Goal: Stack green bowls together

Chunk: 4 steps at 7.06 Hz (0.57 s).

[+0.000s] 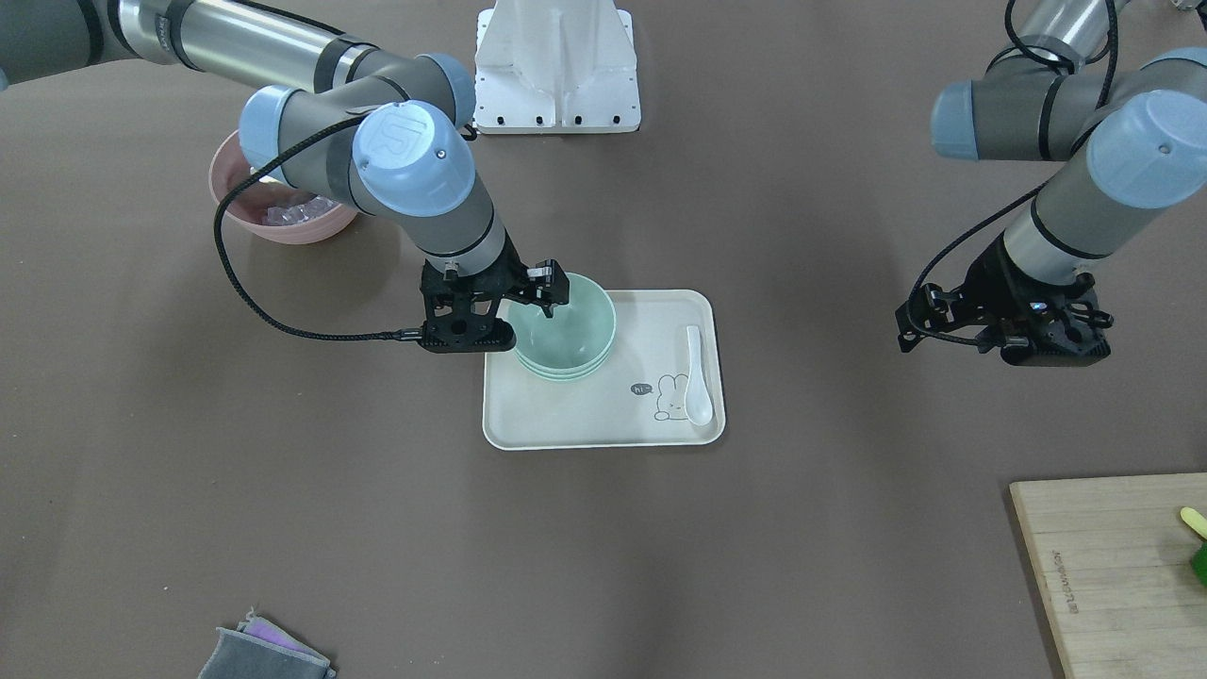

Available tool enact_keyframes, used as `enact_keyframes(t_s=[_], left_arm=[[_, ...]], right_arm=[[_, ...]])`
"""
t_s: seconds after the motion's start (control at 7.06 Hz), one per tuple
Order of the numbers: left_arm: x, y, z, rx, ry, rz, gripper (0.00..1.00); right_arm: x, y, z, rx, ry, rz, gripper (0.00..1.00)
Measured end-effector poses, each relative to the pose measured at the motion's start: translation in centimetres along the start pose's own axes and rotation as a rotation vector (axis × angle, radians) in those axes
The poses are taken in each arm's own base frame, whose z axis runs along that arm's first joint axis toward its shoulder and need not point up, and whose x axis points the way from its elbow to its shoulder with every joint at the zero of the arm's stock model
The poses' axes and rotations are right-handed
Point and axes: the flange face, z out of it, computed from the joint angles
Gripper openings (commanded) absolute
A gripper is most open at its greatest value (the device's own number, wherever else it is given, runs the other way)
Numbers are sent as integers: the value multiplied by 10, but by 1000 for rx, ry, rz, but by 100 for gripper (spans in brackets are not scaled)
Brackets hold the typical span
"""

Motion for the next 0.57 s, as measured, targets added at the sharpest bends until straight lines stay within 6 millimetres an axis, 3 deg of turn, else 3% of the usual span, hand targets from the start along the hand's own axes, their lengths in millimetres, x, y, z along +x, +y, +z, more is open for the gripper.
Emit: enact_keyframes(t_s=[0.14, 0.28, 0.42, 0.57], left_arm=[[-8, -4, -7, 7, -2, -18, 97], [-22, -11, -18, 24, -5, -39, 97], [-32, -15, -25, 36, -8, -51, 97], [-37, -17, -29, 41, -10, -45, 97]], right_arm=[[15, -7, -29, 22, -22, 21, 100], [49, -19, -60, 49, -26, 45, 100], [91, -32, -85, 66, -11, 52, 100], [146, -48, -109, 69, 35, 36, 100]])
